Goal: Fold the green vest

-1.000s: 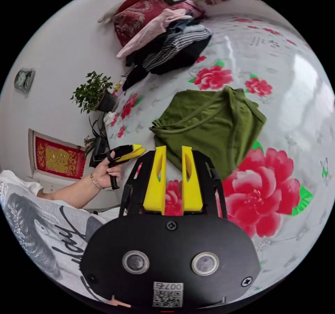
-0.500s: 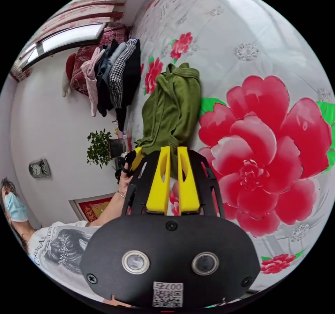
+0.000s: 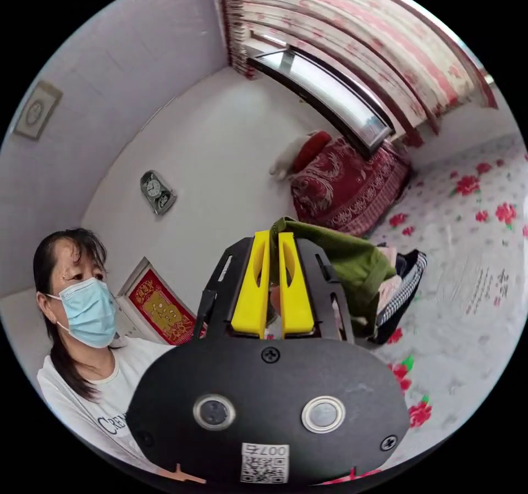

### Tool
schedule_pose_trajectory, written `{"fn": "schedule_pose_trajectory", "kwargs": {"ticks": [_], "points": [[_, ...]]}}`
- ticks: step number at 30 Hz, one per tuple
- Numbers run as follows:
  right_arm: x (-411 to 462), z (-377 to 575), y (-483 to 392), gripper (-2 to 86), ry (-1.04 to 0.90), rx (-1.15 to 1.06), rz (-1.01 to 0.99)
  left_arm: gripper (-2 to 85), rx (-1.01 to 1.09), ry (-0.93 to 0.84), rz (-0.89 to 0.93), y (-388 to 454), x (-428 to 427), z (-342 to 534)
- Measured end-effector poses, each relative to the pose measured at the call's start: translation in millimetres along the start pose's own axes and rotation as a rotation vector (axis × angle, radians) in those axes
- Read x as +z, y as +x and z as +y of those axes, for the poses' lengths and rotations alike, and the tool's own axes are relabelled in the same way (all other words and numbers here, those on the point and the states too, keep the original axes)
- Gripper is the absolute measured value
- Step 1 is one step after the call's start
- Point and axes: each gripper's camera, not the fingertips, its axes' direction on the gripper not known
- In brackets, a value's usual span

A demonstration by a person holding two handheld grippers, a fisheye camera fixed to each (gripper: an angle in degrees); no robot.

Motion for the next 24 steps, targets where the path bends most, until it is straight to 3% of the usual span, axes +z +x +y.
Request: {"fn": "schedule_pose_trajectory", "kwargs": {"ticks": [3, 7, 10, 12, 15, 20, 24], "points": [[45, -40, -26, 0.5, -0.002, -0.094, 0.025, 1.5, 0.012, 0.007, -0.114, 3, -17, -36], [118, -30, 17, 1.4, -0.044, 0.038, 0.144, 5.0, -0.165, -0.018, -0.325, -46, -32, -11], [153, 13, 66, 2.1, -0.148, 0.157, 0.265, 7.8, -0.354, -0.085, -0.567, -96, -59, 72], [155, 57, 86, 2.4, -0.220, 0.196, 0.345, 8.2, -0.368, -0.133, -0.651, -96, -68, 127], [128, 145, 99, 2.9, -0.338, 0.206, 0.492, 8.4, -0.394, -0.265, -0.735, -76, -64, 234], [-8, 298, 92, 4.0, -0.508, 0.381, 0.850, 8.1, -0.488, -0.569, -0.792, -9, -8, 405], [-124, 342, 50, 5.0, -0.437, 0.496, 1.101, 7.5, -0.496, -0.743, -0.762, 56, 70, 489]]}}
